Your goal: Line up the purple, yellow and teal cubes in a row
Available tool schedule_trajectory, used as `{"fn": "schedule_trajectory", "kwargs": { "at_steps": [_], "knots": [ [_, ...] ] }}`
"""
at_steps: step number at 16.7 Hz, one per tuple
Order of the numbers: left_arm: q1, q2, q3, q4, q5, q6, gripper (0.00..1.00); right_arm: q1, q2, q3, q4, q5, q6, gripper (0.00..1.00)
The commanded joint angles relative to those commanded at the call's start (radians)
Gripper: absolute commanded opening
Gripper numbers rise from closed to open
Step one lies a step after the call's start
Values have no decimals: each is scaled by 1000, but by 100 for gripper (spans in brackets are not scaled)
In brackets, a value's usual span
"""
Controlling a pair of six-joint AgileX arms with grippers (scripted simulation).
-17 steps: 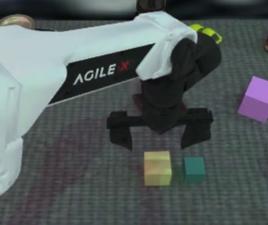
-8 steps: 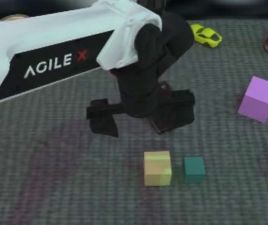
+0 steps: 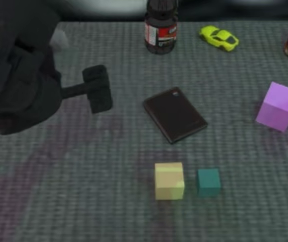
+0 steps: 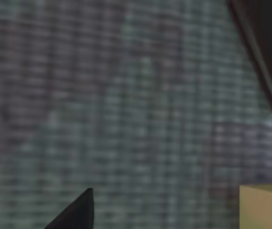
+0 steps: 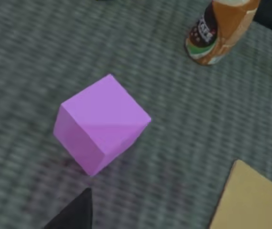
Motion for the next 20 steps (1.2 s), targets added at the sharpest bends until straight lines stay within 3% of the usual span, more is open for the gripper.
{"fn": "schedule_trajectory", "kwargs": {
  "at_steps": [7, 11, 15, 20],
  "knots": [
    [280, -699, -589, 380, 4, 294, 100, 35, 804, 636, -426, 8, -307, 100],
    [410, -1050, -861, 572, 9, 452, 100, 51, 1124, 924, -612, 8, -444, 100],
    [492, -1279, -1031, 705, 15, 568, 100, 61, 1325, 1126, -725, 6, -532, 100],
    [515, -1342, -1079, 745, 16, 604, 100, 63, 1383, 1184, -755, 4, -558, 100]
  ]
}}
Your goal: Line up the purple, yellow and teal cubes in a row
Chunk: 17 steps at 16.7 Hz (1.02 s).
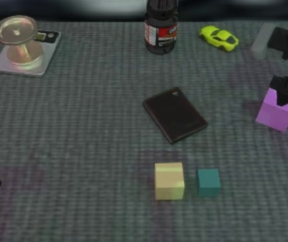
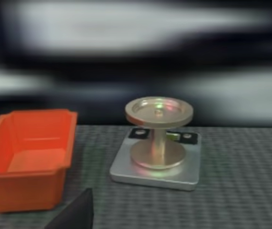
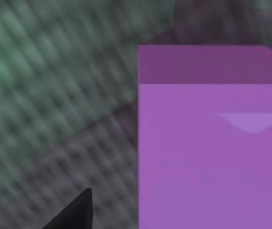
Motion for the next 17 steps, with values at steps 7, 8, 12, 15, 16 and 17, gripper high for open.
{"fn": "schedule_trajectory", "kwargs": {
  "at_steps": [7, 8, 12, 15, 16, 17],
  "knots": [
    [0, 0, 0, 0, 0, 0, 100, -1, 18, -62, 75, 0, -1, 100],
    [0, 0, 0, 0, 0, 0, 100, 0, 28, -91, 118, 0, 0, 100],
    [0, 0, 0, 0, 0, 0, 100, 1, 70, -205, 280, 1, 2, 100],
    [0, 0, 0, 0, 0, 0, 100, 2, 79, -228, 306, 1, 3, 100],
    [0, 0, 0, 0, 0, 0, 100, 2, 79, -228, 306, 1, 3, 100],
    [0, 0, 0, 0, 0, 0, 100, 2, 79, -228, 306, 1, 3, 100]
  ]
}}
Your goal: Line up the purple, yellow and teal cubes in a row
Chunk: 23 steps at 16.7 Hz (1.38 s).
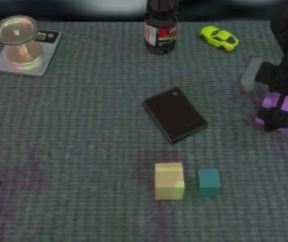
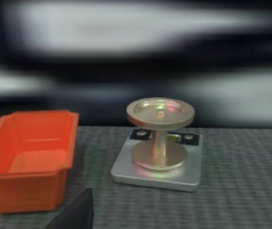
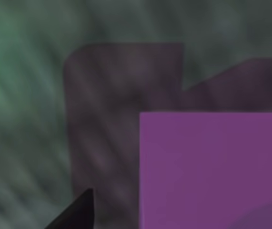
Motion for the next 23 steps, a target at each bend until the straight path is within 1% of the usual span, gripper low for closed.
{"fn": "schedule_trajectory", "kwargs": {
  "at_steps": [13, 14, 23],
  "knots": [
    [0, 0, 0, 0, 0, 0, 100, 0, 0, 0, 0, 0, 0, 2],
    [0, 0, 0, 0, 0, 0, 100, 0, 0, 0, 0, 0, 0, 0],
    [0, 0, 0, 0, 0, 0, 100, -2, -11, 2, -11, -1, 2, 0]
  ]
}}
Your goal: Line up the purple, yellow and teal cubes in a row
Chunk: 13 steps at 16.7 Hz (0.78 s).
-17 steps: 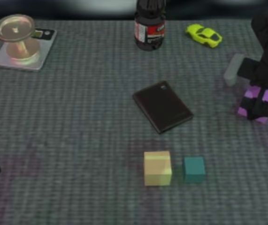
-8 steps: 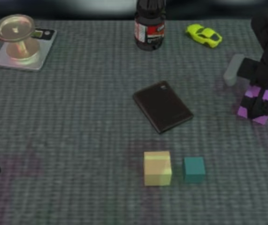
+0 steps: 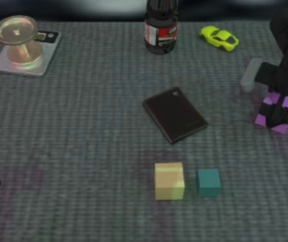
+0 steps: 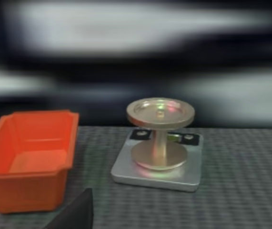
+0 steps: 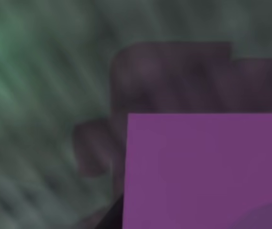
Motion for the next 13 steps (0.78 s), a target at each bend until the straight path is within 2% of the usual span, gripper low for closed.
{"fn": "schedule_trajectory", "kwargs": {
  "at_steps": [7, 13],
  "knots": [
    [0, 0, 0, 0, 0, 0, 100, 7, -58, 148, -212, -1, -1, 0],
    [0, 0, 0, 0, 0, 0, 100, 5, -63, 162, -230, -1, 2, 0]
  ]
}}
